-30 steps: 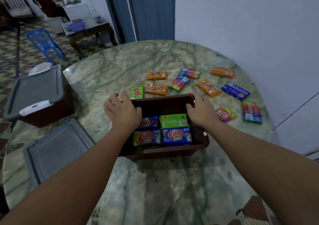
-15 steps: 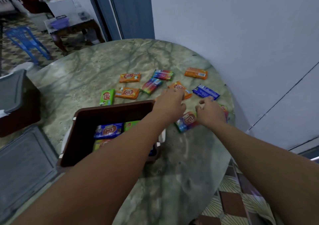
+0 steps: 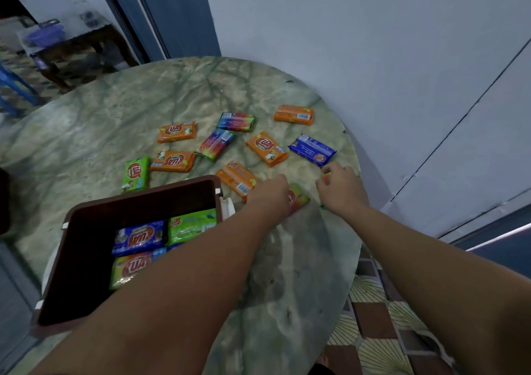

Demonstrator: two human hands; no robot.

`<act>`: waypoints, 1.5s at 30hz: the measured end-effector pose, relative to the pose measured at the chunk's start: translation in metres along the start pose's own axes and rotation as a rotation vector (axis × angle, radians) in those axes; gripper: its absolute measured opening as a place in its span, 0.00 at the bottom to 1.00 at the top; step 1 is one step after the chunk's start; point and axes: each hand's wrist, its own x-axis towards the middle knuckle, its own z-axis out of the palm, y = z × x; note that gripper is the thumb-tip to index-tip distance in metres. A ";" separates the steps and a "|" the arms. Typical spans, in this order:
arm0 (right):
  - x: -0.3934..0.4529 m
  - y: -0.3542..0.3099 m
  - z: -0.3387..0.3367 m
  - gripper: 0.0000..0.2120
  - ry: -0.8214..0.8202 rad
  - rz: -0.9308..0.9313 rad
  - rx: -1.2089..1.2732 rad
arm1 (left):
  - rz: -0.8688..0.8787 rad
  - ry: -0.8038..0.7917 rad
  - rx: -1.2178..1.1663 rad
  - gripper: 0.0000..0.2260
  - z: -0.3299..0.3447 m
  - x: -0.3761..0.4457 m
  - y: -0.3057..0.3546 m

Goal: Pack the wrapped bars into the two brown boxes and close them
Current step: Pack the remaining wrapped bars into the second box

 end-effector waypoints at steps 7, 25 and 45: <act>-0.005 0.001 0.004 0.14 0.042 -0.016 0.015 | 0.013 -0.011 0.062 0.23 0.000 0.006 -0.002; -0.004 0.001 0.022 0.34 -0.004 0.171 -0.140 | -0.164 0.075 -0.661 0.19 -0.007 -0.004 0.001; -0.035 -0.138 0.000 0.50 0.030 -0.085 0.484 | -0.020 0.522 -0.997 0.16 -0.093 -0.054 -0.053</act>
